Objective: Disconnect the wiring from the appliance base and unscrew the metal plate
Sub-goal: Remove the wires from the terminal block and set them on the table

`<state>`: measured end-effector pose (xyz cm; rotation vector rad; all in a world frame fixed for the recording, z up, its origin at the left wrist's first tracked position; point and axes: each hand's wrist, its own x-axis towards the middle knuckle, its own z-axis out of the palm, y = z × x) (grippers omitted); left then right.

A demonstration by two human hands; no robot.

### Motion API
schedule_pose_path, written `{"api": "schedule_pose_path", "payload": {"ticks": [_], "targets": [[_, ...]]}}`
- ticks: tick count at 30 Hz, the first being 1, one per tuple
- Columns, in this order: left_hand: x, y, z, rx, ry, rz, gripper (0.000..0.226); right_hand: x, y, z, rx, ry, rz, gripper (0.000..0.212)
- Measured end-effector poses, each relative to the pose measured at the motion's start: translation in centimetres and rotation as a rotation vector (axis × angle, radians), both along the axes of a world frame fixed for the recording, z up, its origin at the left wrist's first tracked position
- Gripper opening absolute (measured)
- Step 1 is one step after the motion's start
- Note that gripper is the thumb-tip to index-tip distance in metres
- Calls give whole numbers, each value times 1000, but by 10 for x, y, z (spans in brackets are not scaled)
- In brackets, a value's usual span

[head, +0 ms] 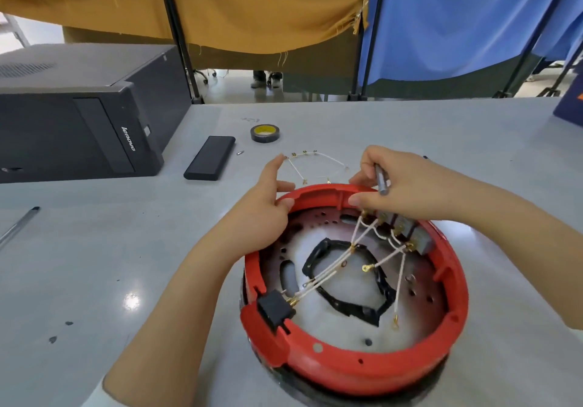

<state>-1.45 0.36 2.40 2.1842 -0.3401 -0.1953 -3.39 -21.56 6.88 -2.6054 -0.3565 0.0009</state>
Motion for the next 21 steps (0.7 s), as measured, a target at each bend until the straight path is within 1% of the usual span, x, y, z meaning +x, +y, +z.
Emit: {"api": "schedule_pose_path", "payload": {"ticks": [4, 7, 9, 11, 13, 15, 17, 21], "targets": [[-1, 3, 1, 97, 5, 46, 56, -8, -13, 3, -48, 56, -67, 38], [-3, 5, 5, 132, 7, 86, 62, -8, -22, 4, -102, 131, -73, 37], [-6, 7, 10, 171, -19, 113, 66, -7, -24, 4, -89, 139, -54, 37], [-6, 9, 12, 240, -58, 120, 65, -4, -21, 0, -50, 116, -5, 38], [-6, 10, 13, 277, -55, 108, 62, 0, -15, -6, -4, 88, 53, 39], [-6, 8, 12, 255, -88, 42, 61, 8, -6, -13, 80, 65, 107, 40], [-6, 3, 11, 223, -163, -36, 55, 17, 3, -20, 197, 66, 155, 38], [-1, 1, 9, 141, -207, -87, 41, 31, 21, -26, 310, 2, 224, 33]]}}
